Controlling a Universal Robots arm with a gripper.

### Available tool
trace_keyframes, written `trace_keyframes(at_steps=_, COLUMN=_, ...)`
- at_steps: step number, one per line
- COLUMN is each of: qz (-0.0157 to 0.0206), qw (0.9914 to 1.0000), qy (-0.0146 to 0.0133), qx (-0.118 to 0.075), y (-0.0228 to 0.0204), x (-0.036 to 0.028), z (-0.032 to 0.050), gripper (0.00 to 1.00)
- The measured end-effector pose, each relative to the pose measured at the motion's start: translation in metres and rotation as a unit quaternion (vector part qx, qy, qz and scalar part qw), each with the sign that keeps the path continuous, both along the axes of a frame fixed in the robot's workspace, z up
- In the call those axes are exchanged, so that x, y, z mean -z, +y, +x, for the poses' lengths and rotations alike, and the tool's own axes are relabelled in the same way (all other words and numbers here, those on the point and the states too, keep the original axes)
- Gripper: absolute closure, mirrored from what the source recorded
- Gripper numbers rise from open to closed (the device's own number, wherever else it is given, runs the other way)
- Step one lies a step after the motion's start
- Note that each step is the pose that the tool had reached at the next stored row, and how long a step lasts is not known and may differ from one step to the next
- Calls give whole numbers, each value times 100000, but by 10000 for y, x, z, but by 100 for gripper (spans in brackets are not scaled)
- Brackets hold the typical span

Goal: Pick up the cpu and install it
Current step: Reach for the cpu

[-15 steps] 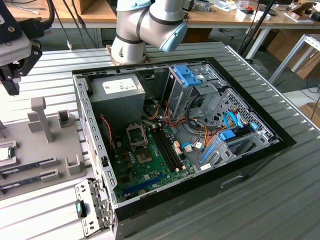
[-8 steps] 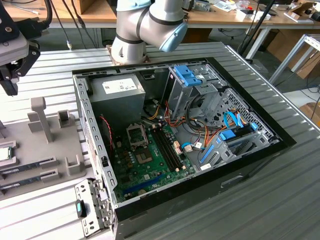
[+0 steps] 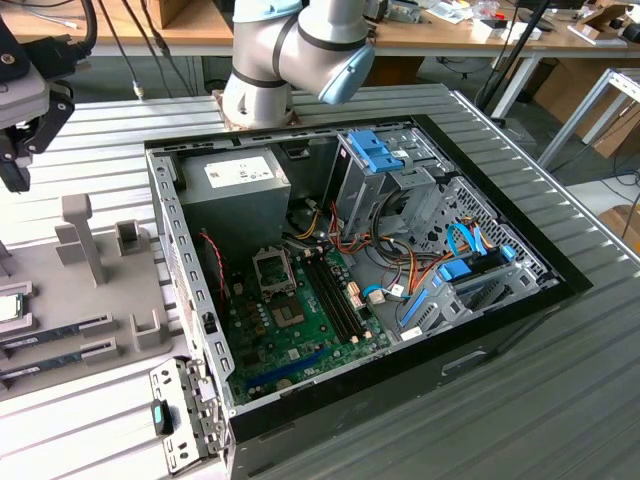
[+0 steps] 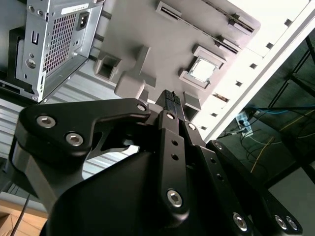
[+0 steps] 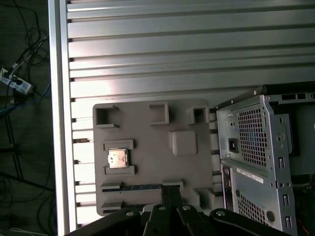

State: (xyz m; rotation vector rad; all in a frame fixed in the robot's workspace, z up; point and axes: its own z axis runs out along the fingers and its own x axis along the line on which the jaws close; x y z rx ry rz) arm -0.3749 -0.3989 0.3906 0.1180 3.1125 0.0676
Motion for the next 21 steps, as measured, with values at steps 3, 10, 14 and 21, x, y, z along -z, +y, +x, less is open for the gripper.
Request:
trace_keyframes(at_steps=3, qz=-1, qw=100000, qy=0, qx=0, y=0, x=0, z=-25, gripper=89)
trace_keyframes(at_steps=10, qz=0, qw=100000, qy=-6, qx=-1, y=0, x=1, z=-83, gripper=89)
trace_keyframes(at_steps=14, qz=-1, qw=100000, qy=-1, qx=-2, y=0, x=1, z=-108, gripper=89)
trace_keyframes(at_steps=21, qz=4, qw=100000, qy=-4, qx=-1, y=0, x=2, z=-157, gripper=89)
